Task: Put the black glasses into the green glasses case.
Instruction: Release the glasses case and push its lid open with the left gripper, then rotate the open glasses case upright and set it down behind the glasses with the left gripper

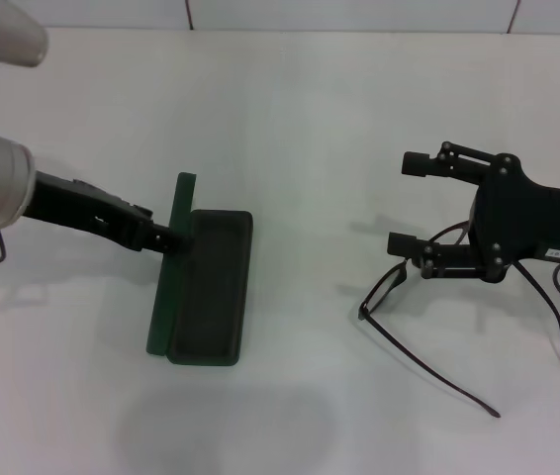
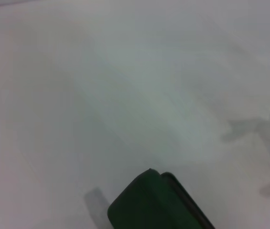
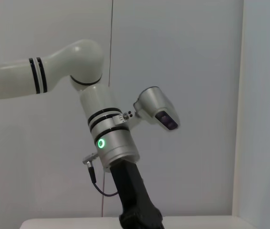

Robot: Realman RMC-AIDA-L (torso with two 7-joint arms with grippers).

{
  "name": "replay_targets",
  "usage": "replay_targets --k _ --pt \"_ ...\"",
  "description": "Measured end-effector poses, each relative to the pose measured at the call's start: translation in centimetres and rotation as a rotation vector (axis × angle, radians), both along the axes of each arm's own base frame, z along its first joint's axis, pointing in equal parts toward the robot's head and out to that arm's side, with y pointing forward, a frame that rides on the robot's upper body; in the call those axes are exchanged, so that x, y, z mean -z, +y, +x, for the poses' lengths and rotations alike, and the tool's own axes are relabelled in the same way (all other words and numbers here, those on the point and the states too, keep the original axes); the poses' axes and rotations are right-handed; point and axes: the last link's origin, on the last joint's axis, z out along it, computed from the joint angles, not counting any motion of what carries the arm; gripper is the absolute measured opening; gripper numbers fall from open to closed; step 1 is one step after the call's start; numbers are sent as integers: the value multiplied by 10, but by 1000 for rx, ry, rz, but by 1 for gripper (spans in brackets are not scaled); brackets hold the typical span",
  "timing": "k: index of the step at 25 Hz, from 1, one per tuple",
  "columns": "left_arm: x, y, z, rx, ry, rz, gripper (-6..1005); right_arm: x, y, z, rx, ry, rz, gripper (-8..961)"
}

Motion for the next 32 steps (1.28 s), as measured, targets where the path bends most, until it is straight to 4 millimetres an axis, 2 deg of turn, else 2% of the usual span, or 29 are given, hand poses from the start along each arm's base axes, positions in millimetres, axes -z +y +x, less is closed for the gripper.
replay_targets --k 8,18,24,28,32 --pt "14 6 10 -10 111 -31 770 0 1 -1 1 7 6 800" --pt "17 10 14 -24 172 -8 766 2 1 0 9 0 8 793" --pt "16 11 15 -26 178 -5 582 3 -8 1 -41 -26 -49 789" --pt "16 12 17 1 189 -21 392 2 -20 2 -117 -64 -121 787" --pt "13 19 28 58 198 -18 272 8 -32 2 -185 -102 -205 784"
